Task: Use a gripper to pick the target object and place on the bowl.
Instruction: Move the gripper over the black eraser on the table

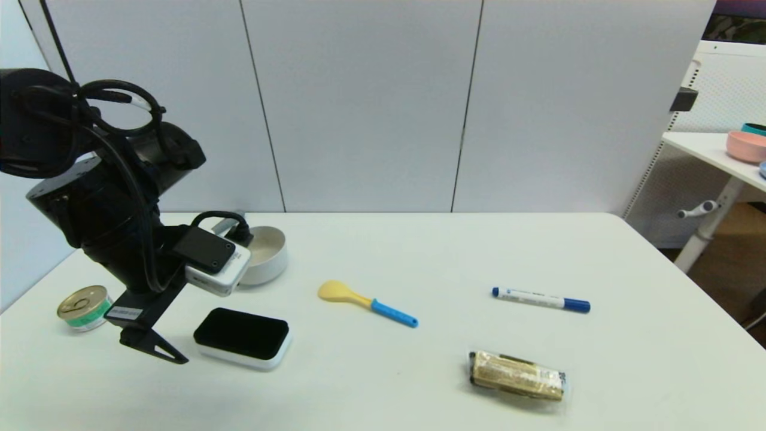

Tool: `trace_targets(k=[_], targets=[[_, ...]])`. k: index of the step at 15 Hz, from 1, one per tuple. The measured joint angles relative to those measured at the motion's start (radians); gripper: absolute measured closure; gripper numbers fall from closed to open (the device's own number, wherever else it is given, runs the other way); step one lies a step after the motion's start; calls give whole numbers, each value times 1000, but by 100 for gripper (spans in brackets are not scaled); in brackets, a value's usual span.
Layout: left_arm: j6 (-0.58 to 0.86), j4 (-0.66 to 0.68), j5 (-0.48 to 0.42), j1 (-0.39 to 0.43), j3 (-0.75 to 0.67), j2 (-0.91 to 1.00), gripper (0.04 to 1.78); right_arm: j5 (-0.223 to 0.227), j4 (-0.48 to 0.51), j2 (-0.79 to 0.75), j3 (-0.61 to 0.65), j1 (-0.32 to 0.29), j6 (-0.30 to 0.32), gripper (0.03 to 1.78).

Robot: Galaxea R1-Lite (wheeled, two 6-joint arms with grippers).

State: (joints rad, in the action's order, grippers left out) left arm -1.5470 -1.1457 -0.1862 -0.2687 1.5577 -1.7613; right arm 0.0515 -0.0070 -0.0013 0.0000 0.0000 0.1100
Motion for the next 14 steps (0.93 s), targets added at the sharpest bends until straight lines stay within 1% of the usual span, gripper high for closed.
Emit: trace_targets(k=[2, 6, 10, 14], targets=[[-8, -28, -22, -1, 16, -35, 11, 0, 0, 0, 0, 0, 0, 10], [-29, -37, -51, -1, 45, -121, 11, 0, 0, 0, 0, 0, 0, 10], [-16, -45, -44, -1, 41, -164, 11, 0, 0, 0, 0, 0, 0, 10], [17, -41, -31, -1, 5, -179, 11, -1, 0, 0, 0, 0, 0, 10]])
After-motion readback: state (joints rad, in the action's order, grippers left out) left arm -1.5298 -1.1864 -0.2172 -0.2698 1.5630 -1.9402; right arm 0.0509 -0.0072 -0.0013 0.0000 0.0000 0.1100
